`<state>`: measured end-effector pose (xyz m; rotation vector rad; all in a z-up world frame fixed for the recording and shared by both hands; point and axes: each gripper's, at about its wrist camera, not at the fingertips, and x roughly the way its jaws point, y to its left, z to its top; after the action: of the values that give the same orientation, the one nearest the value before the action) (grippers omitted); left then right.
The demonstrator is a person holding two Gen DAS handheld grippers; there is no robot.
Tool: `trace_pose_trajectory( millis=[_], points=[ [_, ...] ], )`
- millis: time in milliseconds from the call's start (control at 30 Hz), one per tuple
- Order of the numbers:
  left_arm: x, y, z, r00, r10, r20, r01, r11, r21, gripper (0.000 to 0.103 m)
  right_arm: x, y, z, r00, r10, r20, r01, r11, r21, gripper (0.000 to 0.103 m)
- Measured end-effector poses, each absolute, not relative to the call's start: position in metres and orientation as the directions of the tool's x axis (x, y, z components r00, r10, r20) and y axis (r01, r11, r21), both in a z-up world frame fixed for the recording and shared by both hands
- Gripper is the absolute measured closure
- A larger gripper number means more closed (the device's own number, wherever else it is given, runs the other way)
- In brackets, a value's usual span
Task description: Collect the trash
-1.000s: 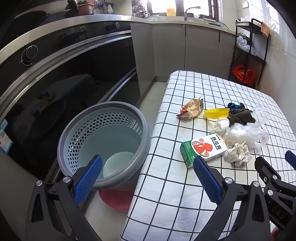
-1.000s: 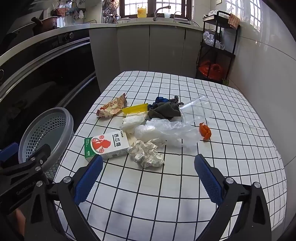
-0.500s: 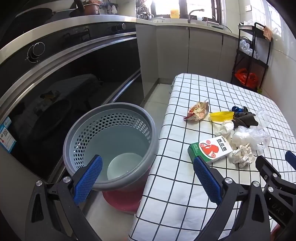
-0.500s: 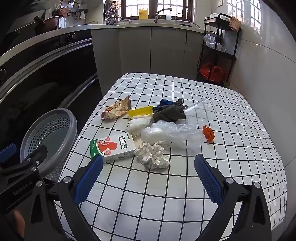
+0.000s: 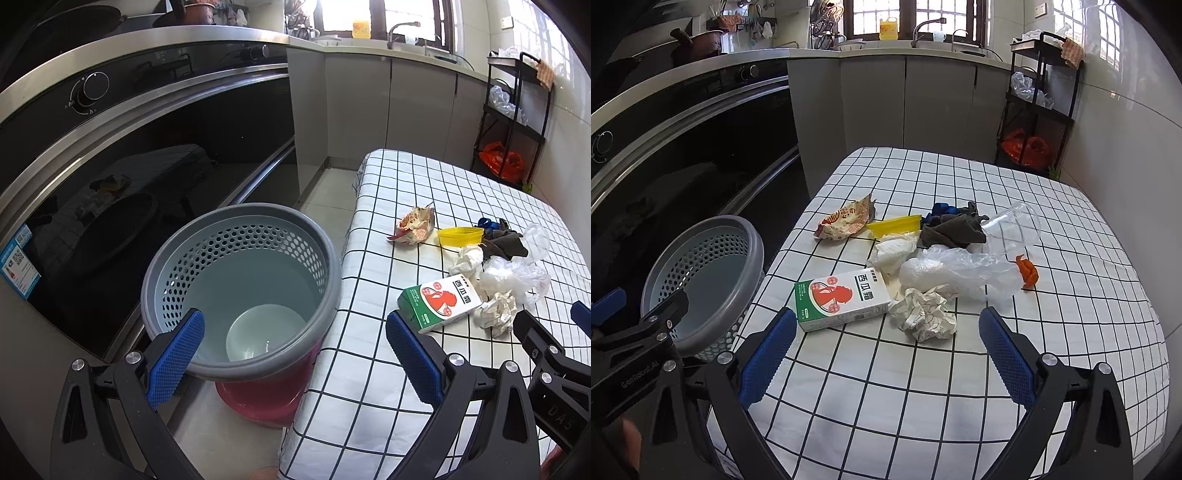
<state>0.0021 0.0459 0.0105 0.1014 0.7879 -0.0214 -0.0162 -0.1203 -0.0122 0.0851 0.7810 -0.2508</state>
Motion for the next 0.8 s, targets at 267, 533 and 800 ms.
trace_pose_trajectory(
  millis=[267,533,800],
  points=[
    [0.0034,0.0512,0.0094,0.705,0.023,-0.709,0.047,0.996,0.079,0.006,-0.0147,-0.1182,-0.0145,0.683,-0.188,-0.705,0.25,0.968,-0.015,0.008],
    [0.003,0.0516,0.0101,0.706,0.021,-0.708,0.048,0.996,0.077,0.006,-0.0151,-0.1204,-0.0155,0.682,-0.184,-0.708,0.25,0.968,-0.011,0.008],
    [0.0023,0.0515,0.0101,0.706,0.023,-0.708,0.047,0.996,0.079,0.006,-0.0152,-0.1205,-0.0155,0.681,-0.185,-0.708,0.251,0.968,-0.011,0.008]
  ],
)
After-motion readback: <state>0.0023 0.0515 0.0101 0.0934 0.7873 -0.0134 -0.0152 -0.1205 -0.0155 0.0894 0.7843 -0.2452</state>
